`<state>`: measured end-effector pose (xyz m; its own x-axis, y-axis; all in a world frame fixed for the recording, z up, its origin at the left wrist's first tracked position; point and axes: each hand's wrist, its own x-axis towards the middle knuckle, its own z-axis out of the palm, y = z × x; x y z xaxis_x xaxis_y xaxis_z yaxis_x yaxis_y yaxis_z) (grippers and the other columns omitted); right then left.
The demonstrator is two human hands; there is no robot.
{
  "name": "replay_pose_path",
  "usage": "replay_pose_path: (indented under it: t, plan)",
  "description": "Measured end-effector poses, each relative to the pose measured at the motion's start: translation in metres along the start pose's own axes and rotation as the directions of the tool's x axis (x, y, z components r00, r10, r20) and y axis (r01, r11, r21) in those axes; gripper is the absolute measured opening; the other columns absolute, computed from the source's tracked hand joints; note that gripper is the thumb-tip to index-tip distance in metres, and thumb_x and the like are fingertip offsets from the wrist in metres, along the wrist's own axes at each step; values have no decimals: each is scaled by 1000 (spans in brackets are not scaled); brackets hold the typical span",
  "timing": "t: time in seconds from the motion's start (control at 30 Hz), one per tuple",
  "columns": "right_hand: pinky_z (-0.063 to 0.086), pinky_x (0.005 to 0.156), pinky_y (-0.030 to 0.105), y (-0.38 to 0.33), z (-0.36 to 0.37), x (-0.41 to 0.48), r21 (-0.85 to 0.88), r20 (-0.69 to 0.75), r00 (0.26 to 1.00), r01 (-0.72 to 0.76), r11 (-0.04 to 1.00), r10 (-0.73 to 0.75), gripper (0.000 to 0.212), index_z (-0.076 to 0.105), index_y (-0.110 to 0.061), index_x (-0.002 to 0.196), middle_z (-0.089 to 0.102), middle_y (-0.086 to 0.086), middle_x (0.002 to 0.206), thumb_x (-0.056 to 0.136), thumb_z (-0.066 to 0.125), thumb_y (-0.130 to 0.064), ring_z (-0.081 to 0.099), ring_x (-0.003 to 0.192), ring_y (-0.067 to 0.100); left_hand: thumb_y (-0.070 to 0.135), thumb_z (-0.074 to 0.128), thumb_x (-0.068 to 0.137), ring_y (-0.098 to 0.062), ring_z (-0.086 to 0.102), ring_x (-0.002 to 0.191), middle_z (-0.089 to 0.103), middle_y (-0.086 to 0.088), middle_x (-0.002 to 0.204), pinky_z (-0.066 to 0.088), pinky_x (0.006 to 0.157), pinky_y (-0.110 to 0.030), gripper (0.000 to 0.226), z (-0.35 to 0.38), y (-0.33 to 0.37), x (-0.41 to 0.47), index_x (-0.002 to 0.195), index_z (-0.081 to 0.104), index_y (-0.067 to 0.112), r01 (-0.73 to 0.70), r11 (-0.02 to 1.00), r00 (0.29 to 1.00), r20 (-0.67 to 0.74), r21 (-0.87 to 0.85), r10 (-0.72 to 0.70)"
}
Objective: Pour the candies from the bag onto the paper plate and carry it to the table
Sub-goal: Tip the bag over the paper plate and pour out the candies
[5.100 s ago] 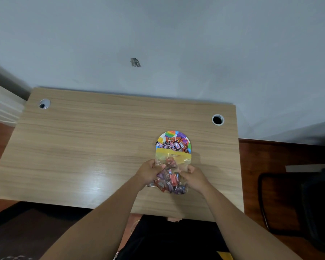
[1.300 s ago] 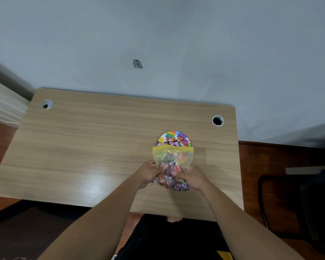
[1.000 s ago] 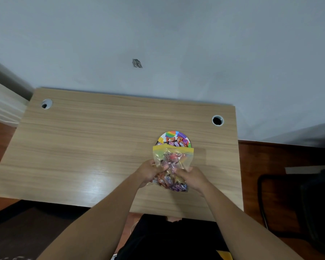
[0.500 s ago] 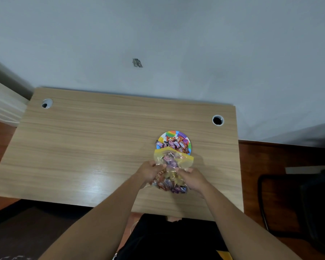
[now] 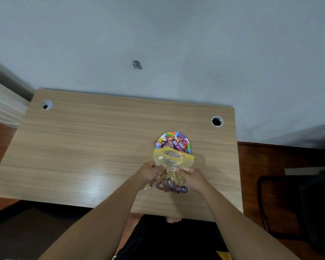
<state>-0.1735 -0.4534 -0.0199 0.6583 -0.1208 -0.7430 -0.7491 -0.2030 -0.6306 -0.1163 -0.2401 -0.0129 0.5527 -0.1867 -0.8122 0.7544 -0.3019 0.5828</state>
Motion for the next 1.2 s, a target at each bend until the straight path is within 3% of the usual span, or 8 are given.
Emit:
replay_pose_path:
  t: [0.13, 0.27, 0.4, 0.5, 0.63, 0.83, 0.93, 1.2]
  plan:
    - [39, 61, 27, 4, -1, 1, 43, 10, 1000, -21, 999, 21, 38, 83, -8, 98, 65, -3, 69, 97, 76, -46, 54, 62, 16, 76, 65, 89, -21, 68, 124, 74, 2, 136, 54, 109, -46, 72, -4, 5, -6, 135, 75, 20, 23, 1000, 999, 44, 22, -24]
    - [44, 69, 34, 7, -3, 0, 68, 56, 997, -53, 996, 49, 48, 86, -14, 95, 69, -4, 71, 79, 83, -59, 55, 65, 17, 81, 49, 94, -17, 70, 108, 79, 9, 103, 53, 104, -44, 66, -11, 15, -12, 111, 83, 27, -90, 995, 994, -70, -41, 88]
    - [61, 96, 42, -5, -9, -9, 119, 155, 988, -5, 993, -14, 38, 86, -21, 114, 85, -3, 107, 88, 84, -48, 75, 92, 14, 48, 70, 100, -22, 74, 96, 83, 0, 98, 59, 101, -52, 41, -22, 22, -15, 106, 79, 8, -352, 925, 932, -148, -144, 331]
    - [58, 105, 42, -12, -19, -18, 123, 157, 984, 66, 990, -86, 42, 85, -20, 121, 82, -4, 103, 92, 80, -50, 70, 97, 12, 22, 68, 105, -18, 69, 84, 79, 1, 86, 57, 76, -34, 32, -34, 40, -23, 112, 71, -9, -427, 883, 897, -217, -195, 386]
    - [53, 117, 44, -26, -29, -36, 87, 166, 970, 162, 983, -175, 35, 83, -23, 125, 81, -10, 112, 99, 75, -44, 70, 107, 5, 18, 69, 104, -8, 72, 85, 79, 3, 88, 54, 75, -30, 24, -48, 60, -30, 111, 74, -4, -499, 861, 852, -234, -94, 468]
    - [53, 88, 22, -78, -45, -61, 58, 82, 938, 334, 941, -338, 28, 83, -25, 116, 84, -10, 105, 89, 88, -31, 72, 96, 3, 13, 73, 101, -34, 70, 64, 75, -10, 83, 59, 60, -35, 15, -59, 95, -49, 101, 75, -2, -687, 724, 713, -134, 67, 688]
    - [59, 88, 20, -108, -43, -65, 72, 59, 908, 411, 909, -415, 42, 76, -14, 123, 83, 6, 119, 84, 92, -17, 75, 103, 11, 17, 76, 100, -21, 71, 78, 75, -16, 94, 62, 62, -34, 11, -64, 108, -58, 100, 76, 5, -750, 640, 629, -121, 165, 768]
    - [55, 98, 18, -184, -7, -74, -359, 31, 672, 698, 620, -740, 43, 77, -28, 122, 78, -16, 117, 84, 89, -45, 72, 111, 1, 22, 76, 98, 5, 62, 84, 76, 6, 94, 39, 72, -10, 9, -67, 131, -77, 95, 76, 13, -770, 419, 416, -120, 481, 901]
